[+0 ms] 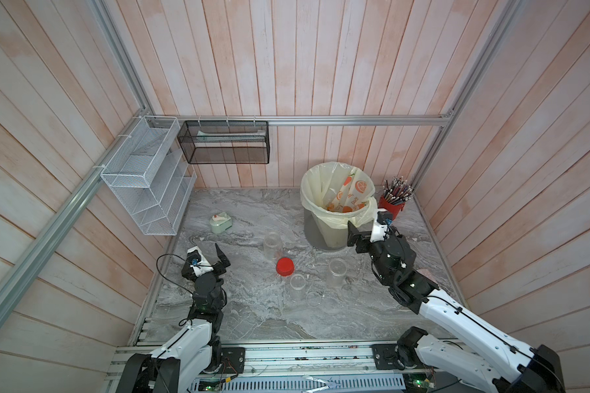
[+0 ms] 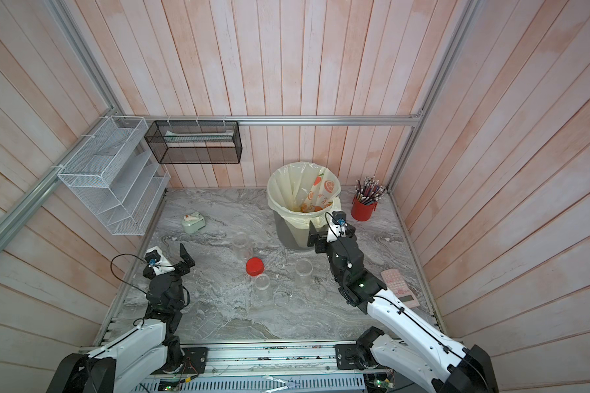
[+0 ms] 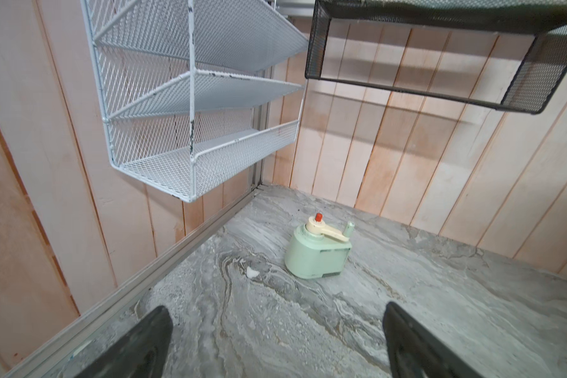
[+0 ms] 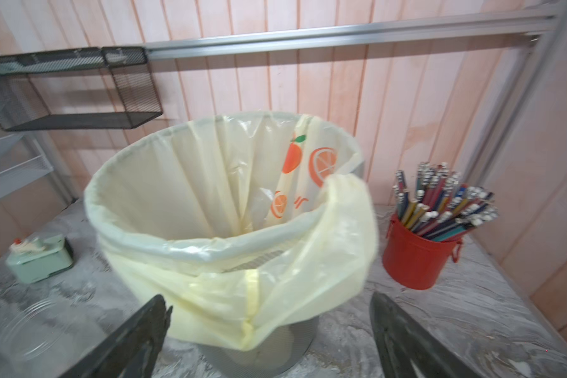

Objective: Empty expired oatmeal from jars
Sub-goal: Reset both arms

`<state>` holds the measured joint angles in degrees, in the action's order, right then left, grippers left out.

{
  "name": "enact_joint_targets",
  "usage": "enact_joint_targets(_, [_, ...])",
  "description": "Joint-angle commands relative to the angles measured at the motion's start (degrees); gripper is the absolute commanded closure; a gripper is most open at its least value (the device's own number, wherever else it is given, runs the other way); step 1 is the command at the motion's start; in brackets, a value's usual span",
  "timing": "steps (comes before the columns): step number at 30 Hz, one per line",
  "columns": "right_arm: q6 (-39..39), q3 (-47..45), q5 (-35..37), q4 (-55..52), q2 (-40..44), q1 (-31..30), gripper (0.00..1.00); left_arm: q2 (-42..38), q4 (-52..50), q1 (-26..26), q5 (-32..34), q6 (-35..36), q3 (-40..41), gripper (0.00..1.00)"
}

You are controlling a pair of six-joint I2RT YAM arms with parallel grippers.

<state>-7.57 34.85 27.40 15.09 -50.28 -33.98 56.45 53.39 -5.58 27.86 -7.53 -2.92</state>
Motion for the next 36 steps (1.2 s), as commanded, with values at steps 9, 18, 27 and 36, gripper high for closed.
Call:
enact_joint_targets(9, [2.04,-17.68,3.08,10.57,10.99,16.52,0.02,9.73,10.24,2.58,-10.16,1.63,-0.63,0.0])
enact_joint_targets(18, [1.42,-27.19,-2.96,32.05,0.7,27.74,0.02,16.65,17.48,3.1,-14.21,4.75,-1.54,0.0])
enact_joint_targets(27, [5.9,-28.38,-9.59,45.11,-12.45,31.95,0.02,27.0,25.41,3.47,-17.68,6.59,-3.23,0.0])
enact_joint_targets(36, [6.25,-25.93,-18.21,51.7,-24.62,34.58,0.02,31.64,27.15,3.48,-19.36,7.27,-4.43,0.0])
